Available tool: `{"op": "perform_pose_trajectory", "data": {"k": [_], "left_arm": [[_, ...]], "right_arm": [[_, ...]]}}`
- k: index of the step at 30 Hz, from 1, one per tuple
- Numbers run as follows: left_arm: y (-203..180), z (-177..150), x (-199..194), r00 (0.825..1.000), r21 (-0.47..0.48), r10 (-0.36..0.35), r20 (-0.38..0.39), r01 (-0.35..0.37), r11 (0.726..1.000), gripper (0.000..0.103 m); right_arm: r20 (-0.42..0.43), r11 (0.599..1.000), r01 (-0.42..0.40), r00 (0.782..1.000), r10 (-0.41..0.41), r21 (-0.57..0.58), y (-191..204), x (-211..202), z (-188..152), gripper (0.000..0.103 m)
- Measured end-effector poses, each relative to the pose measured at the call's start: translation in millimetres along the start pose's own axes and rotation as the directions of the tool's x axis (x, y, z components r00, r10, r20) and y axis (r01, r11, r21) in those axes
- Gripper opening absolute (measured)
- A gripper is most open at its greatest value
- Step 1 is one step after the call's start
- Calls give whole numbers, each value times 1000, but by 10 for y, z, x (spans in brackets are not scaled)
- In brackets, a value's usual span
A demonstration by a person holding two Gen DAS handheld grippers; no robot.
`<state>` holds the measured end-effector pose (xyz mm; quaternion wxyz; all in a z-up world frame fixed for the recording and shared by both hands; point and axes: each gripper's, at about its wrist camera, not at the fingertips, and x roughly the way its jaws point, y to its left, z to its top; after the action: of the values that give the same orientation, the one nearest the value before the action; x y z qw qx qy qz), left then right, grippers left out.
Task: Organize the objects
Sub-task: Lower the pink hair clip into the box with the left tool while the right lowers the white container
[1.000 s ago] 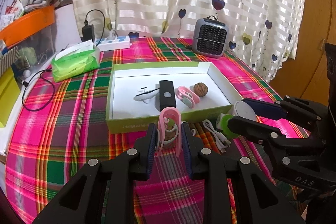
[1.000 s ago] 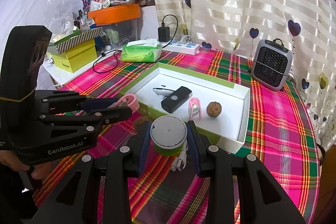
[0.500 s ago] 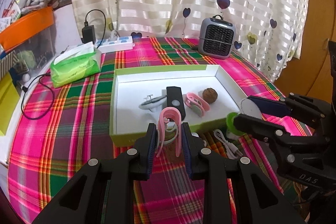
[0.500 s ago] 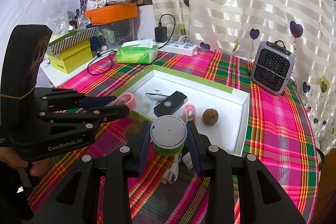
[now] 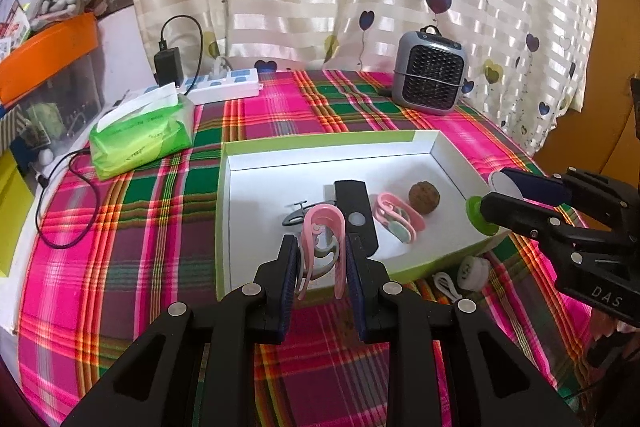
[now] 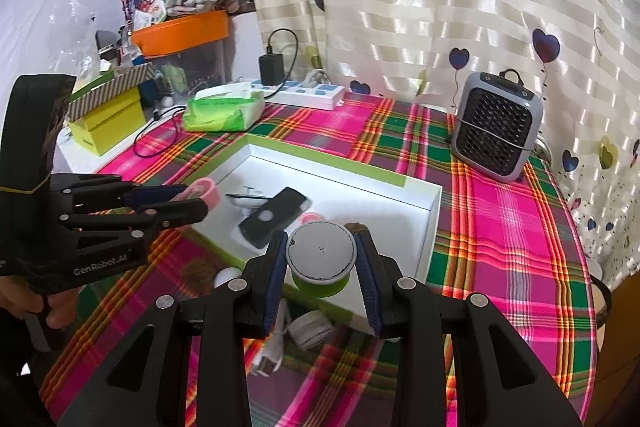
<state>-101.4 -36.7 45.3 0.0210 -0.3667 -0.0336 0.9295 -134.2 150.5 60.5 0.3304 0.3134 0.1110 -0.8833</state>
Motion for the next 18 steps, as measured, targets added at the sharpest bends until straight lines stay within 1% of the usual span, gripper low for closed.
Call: {"op": "perform_pose_trajectory", "data": {"k": [8, 14, 18], "left_arm": [[89, 34, 113, 1000, -17, 19, -3, -19, 1000, 22], [177, 46, 200, 999, -40, 47, -11, -48, 998, 22], [223, 38, 281, 998, -56, 63, -32, -65, 996, 22]], "right_arm": [[-41, 999, 10, 999, -8, 53, -169, 188, -55, 35], [-62, 998, 13, 998, -9, 62, -208, 270, -90, 36], [-75, 998, 13, 997, -8, 65, -220, 314, -107, 35]]}}
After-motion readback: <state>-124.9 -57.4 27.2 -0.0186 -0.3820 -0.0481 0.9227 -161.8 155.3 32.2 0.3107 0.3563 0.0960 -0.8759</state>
